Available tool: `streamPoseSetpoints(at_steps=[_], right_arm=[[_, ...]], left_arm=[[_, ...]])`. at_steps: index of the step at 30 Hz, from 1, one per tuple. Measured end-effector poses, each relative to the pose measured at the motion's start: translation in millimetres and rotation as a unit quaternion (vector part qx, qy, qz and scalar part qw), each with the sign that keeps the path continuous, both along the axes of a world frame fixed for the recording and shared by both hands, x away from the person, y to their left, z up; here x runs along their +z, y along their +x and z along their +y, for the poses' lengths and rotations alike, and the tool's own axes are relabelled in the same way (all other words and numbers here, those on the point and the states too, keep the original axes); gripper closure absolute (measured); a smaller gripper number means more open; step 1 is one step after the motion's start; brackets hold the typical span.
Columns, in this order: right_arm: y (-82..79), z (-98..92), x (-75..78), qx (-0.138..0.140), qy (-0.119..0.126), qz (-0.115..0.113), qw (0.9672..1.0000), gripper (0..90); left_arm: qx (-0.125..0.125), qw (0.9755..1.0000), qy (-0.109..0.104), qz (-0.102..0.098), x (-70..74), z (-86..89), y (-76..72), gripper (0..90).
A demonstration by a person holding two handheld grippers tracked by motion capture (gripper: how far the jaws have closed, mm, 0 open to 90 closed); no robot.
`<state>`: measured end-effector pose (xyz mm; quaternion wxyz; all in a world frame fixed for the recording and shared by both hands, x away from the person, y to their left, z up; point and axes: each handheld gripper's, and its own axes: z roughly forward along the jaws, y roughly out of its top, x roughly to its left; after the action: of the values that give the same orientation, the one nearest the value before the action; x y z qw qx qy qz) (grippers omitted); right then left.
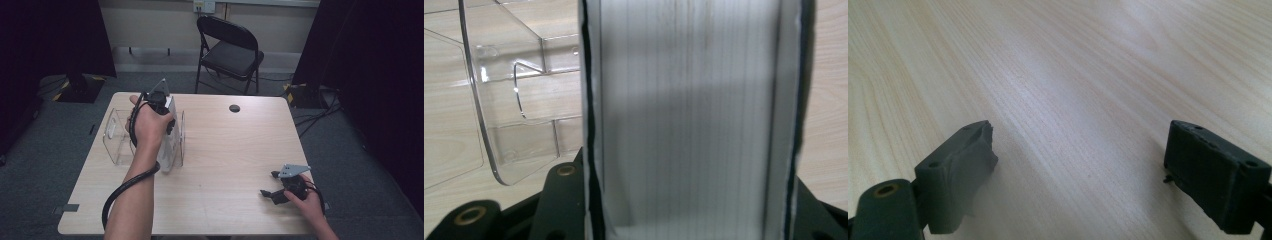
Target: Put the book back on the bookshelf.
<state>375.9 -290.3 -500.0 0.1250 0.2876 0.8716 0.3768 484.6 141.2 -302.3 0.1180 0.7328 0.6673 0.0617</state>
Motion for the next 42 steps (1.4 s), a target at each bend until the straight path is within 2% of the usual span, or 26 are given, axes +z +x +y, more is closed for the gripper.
streamPoseSetpoints(at_steps=[2, 7, 9, 13, 16, 21, 25, 29, 30, 34, 35, 39, 42], right_arm=[[-0.1, 0.0, 0.0, 0.0, 0.0, 0.001, 1.0, 11.6], [0.0, -0.1, 0.0, 0.001, 0.0, 0.001, 1.0, 11.6], [0.0, -0.1, 0.0, 0.001, 0.0, 0.001, 1.0, 11.6], [0.0, 0.0, 0.0, 0.0, 0.0, 0.0, 1.0, 11.6], [0.0, 0.0, 0.0, 0.0, 0.0, 0.0, 1.0, 11.6], [0.2, -0.1, 0.0, 0.002, 0.0, 0.0, 1.0, 11.6], [0.2, -0.1, 0.0, 0.002, 0.0, 0.0, 1.0, 11.6], [0.2, -0.2, 0.0, 0.002, 0.0, 0.0, 1.0, 11.6], [0.2, -0.1, 0.0, 0.002, 0.0, 0.0, 1.0, 11.6], [0.1, -0.1, 0.0, 0.001, 0.0, 0.0, 1.0, 11.6], [0.1, -0.1, 0.0, 0.002, 0.0, 0.0, 1.0, 11.6], [0.1, -0.1, 0.0, 0.001, 0.0, 0.0, 1.0, 11.6], [0.2, -0.1, 0.0, 0.002, 0.0, 0.0, 1.0, 11.6]], left_arm=[[-0.009, 1.0, 0.002, -0.001, -0.3, 1.9, 1.1, 52.8], [-0.006, 1.0, -0.002, -0.002, -2.9, 1.6, 2.7, 52.8], [-0.004, 1.0, -0.002, 0.003, -3.1, 1.2, 3.8, 52.8], [-0.004, 1.0, 0.003, -0.002, -4.4, -0.9, 5.2, 52.8], [-0.004, 1.0, -0.005, -0.001, -4.3, 0.3, 6.3, 52.8], [-0.005, 1.0, 0.005, -0.006, -4.0, -1.7, 7.4, 52.7], [-0.004, 1.0, -0.005, -0.006, -3.5, -0.2, 8.5, 52.7], [-0.001, 1.0, -0.003, -0.008, -3.7, -0.8, 8.7, 52.7], [-0.008, 0.9999, 0.001, -0.007, -4.0, 0.2, 9.1, 52.7], [-0.004, 0.9999, 0.0, -0.01, -5.8, -0.7, 9.5, 52.7], [-0.01, 0.9999, 0.0, -0.009, -6.0, -0.3, 9.8, 52.7], [-0.006, 0.9999, 0.002, -0.009, -6.6, -1.6, 9.9, 52.7], [0.001, 0.9999, -0.002, -0.015, -8.1, -2.7, 9.6, 52.7]])
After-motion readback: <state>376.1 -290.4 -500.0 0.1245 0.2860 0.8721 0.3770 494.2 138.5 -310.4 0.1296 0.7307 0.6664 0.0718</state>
